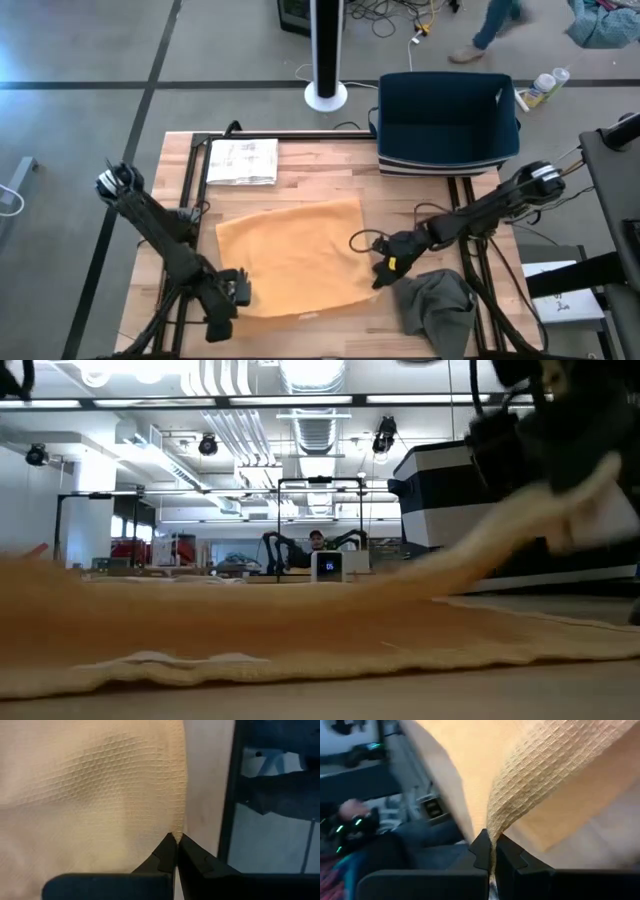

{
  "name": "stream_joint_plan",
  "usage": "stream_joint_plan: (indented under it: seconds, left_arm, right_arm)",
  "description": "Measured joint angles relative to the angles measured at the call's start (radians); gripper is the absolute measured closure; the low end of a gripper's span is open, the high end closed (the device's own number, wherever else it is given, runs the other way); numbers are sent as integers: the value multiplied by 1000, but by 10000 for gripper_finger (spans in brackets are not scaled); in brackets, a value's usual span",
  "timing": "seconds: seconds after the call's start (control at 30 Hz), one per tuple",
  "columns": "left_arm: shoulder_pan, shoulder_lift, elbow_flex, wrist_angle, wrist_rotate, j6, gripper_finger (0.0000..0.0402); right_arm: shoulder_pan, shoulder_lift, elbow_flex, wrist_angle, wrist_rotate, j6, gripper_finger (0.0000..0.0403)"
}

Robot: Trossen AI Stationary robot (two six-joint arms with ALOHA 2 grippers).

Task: Fold towel
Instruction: Fold the yellow towel

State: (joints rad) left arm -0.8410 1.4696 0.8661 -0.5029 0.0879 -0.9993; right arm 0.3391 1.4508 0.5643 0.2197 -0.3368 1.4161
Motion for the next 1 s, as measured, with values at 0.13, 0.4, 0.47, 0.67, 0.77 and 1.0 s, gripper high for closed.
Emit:
stream_joint_plan:
  seconds: [0.13,0.4,0.47,0.67,0.77,1.0]
  left_arm:
    - [8,89,-21,78,27,-1,401]
    - [57,98,-118,72,31,22,401]
    - [84,56,-174,87,36,35,401]
    - [228,-101,-348,76,49,144,402]
    - [346,-197,-394,-18,51,233,401]
    - [438,-383,-301,-225,37,300,402]
  right_arm:
    - [3,91,1,5,28,9,401]
    - [-51,179,20,0,87,-15,401]
    - [-75,181,20,2,93,-26,401]
    - [-195,157,20,-8,106,-103,401]
    - [-285,126,20,-15,105,-152,401]
    - [-354,22,20,-16,-1,-194,401]
